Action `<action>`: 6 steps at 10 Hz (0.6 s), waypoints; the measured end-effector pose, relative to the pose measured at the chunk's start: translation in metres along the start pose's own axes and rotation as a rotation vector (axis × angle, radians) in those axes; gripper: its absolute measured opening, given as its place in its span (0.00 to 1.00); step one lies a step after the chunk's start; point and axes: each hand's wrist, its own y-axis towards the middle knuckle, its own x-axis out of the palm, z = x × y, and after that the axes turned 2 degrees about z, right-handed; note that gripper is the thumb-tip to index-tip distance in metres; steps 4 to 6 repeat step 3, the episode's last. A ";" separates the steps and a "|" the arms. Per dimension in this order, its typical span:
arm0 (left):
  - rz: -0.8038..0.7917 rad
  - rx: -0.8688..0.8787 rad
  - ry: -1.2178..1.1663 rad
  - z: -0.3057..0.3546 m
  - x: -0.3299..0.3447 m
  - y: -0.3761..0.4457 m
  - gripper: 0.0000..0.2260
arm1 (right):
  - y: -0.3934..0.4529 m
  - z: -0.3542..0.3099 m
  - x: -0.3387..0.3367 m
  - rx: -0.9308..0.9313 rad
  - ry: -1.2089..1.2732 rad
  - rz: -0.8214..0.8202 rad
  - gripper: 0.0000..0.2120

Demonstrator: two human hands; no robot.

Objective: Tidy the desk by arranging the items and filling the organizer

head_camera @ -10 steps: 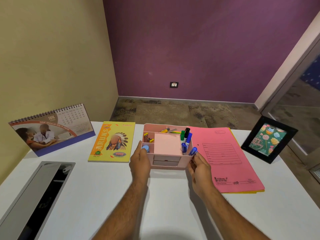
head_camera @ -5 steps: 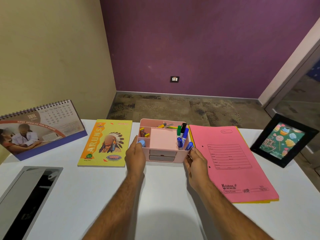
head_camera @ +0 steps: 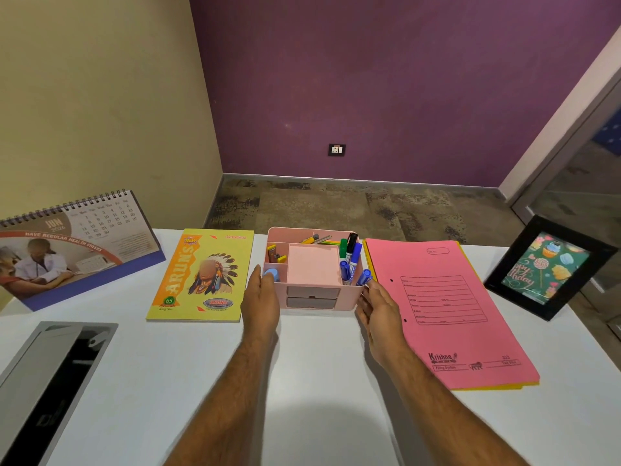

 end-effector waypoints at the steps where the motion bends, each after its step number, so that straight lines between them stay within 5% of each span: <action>1: -0.004 -0.021 0.028 0.000 -0.005 -0.007 0.22 | -0.004 0.000 -0.012 0.000 -0.010 0.017 0.18; 6: -0.056 -0.011 0.145 -0.007 -0.022 -0.052 0.22 | -0.058 0.036 -0.024 0.004 0.037 -0.016 0.14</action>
